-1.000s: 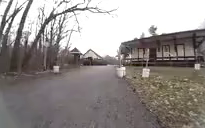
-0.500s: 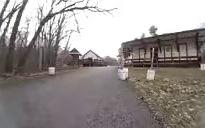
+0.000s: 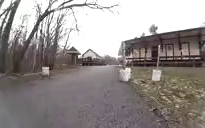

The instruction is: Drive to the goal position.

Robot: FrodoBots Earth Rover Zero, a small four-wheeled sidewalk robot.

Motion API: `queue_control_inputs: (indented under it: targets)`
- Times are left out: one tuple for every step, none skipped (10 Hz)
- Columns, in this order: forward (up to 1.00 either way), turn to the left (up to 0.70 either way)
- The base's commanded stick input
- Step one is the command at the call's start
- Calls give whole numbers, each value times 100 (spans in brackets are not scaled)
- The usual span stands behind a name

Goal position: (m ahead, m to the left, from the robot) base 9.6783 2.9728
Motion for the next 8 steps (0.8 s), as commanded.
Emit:
queue_control_inputs:
  targets:
    - [100,0]
    - [100,0]
    - [100,0]
    - [100,0]
    - [100,0]
    - [100,0]
    - [100,0]
    - [100,0]
